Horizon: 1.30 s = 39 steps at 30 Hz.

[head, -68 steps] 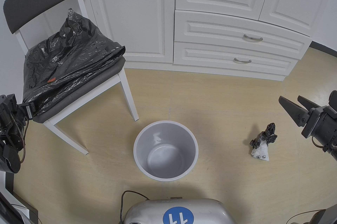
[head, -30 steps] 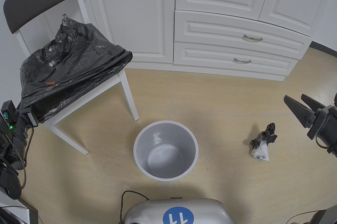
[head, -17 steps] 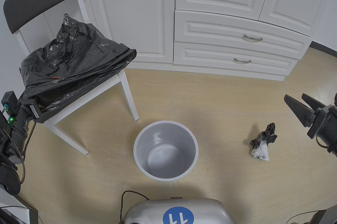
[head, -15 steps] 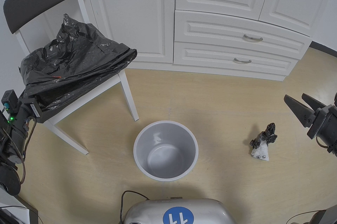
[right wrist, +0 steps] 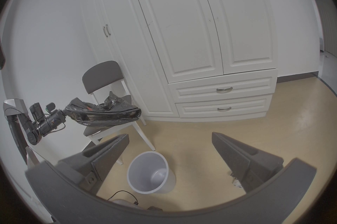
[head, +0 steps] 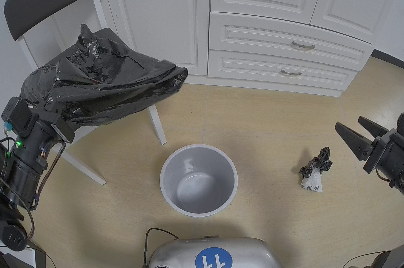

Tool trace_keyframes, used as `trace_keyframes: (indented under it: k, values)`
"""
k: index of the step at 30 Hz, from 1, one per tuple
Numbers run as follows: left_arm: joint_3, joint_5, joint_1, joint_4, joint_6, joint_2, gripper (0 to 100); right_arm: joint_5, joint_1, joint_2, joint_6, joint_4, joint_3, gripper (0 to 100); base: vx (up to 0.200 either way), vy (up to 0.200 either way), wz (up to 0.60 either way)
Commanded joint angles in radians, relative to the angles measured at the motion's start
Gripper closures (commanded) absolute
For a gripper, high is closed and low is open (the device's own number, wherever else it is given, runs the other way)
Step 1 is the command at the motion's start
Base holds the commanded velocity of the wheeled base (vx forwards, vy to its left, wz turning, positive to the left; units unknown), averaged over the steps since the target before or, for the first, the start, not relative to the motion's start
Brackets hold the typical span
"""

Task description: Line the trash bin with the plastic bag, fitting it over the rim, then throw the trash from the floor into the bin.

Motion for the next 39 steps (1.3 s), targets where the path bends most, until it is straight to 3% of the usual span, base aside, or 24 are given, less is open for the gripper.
trace_keyframes:
  k: [1,24,31,39]
  values:
    - [0.009,0.001,-0.161,0.002,0.005,-0.120,100,-0.015,0.058,0.042,-0.018,0.000,0.019,0,0.000,0.000,0.00]
    - [-0.061,-0.002,-0.264,-0.009,-0.056,-0.134,100,-0.018,0.203,0.166,-0.023,-0.020,0.087,0,0.000,0.000,0.00]
    - [-0.061,-0.002,-0.275,-0.009,-0.059,-0.130,100,-0.016,0.234,0.177,0.014,-0.020,0.087,0,0.000,0.000,0.00]
    - [-0.067,-0.001,-0.275,-0.009,-0.059,-0.130,100,-0.010,0.262,0.197,-0.009,-0.025,0.038,0,0.000,0.000,0.00]
